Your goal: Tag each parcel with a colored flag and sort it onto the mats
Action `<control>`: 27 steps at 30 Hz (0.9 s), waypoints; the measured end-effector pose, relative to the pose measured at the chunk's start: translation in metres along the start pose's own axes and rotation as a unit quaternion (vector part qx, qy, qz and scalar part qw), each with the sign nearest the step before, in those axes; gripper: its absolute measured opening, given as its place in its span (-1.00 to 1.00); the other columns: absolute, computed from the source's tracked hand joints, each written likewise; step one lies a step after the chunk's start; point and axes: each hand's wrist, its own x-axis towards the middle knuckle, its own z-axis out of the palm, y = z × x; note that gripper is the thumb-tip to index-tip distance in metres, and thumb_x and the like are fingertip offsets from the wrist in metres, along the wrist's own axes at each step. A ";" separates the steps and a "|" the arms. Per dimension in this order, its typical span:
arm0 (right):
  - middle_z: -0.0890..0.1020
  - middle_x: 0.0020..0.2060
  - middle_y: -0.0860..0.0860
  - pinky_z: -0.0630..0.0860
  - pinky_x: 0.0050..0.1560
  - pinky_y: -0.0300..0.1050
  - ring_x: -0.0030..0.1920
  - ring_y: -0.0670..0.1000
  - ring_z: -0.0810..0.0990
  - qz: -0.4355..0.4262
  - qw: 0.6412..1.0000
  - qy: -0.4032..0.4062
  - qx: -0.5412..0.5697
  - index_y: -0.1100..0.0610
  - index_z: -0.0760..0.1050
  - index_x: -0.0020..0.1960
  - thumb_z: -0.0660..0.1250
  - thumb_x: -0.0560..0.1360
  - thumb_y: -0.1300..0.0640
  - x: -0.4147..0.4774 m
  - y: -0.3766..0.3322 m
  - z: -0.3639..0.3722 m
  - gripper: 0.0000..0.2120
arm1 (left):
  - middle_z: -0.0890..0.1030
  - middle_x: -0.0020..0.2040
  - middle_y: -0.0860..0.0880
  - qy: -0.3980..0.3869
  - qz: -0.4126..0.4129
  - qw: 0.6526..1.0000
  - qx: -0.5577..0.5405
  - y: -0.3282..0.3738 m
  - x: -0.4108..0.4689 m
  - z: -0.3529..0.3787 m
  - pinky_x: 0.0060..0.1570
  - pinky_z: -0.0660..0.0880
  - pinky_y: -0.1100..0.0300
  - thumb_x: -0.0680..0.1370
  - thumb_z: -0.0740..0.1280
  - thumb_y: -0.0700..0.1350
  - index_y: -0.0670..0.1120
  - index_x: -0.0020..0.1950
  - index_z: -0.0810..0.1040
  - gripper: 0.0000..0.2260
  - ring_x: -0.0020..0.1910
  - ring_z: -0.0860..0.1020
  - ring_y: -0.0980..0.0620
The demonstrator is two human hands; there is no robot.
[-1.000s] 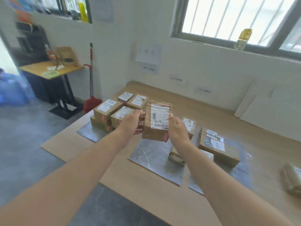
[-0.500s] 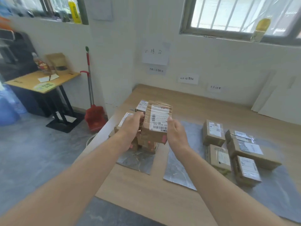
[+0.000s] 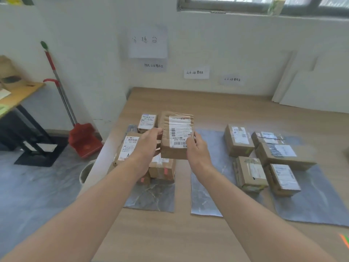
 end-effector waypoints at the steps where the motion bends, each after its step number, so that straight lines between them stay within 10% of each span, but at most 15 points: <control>1: 0.58 0.13 0.00 0.52 0.25 0.18 0.11 -0.01 0.58 0.006 1.000 -0.002 0.009 -0.15 0.51 0.11 0.04 0.38 -0.23 0.011 0.002 0.002 -0.57 | 0.74 -0.07 0.05 0.002 -0.001 1.000 0.001 0.000 0.007 0.002 0.13 0.56 0.05 0.64 0.20 -0.02 -0.02 0.07 0.65 -0.76 0.01 0.66 -0.06; 13: 0.70 0.08 -0.15 0.54 0.09 -0.07 0.08 -0.12 0.65 0.002 0.994 -0.061 0.094 -0.15 0.57 0.27 0.09 0.59 0.04 0.099 -0.006 0.019 -0.62 | 0.72 -0.18 0.06 0.011 0.009 0.999 -0.031 0.021 0.095 0.001 -0.09 0.58 0.19 0.66 0.17 -0.06 -0.03 0.01 0.63 -0.77 -0.25 0.66 0.10; 27: 0.72 0.09 -0.09 0.53 -0.17 -0.40 0.00 -0.21 0.68 0.018 0.989 -0.065 0.129 -0.05 0.50 0.41 0.02 0.71 0.16 0.178 0.002 0.037 -0.60 | 0.67 0.05 -0.02 0.015 -0.041 0.998 -0.052 0.025 0.189 0.005 0.17 0.54 0.02 0.67 0.19 0.01 -0.05 0.14 0.60 -0.76 -0.04 0.63 -0.01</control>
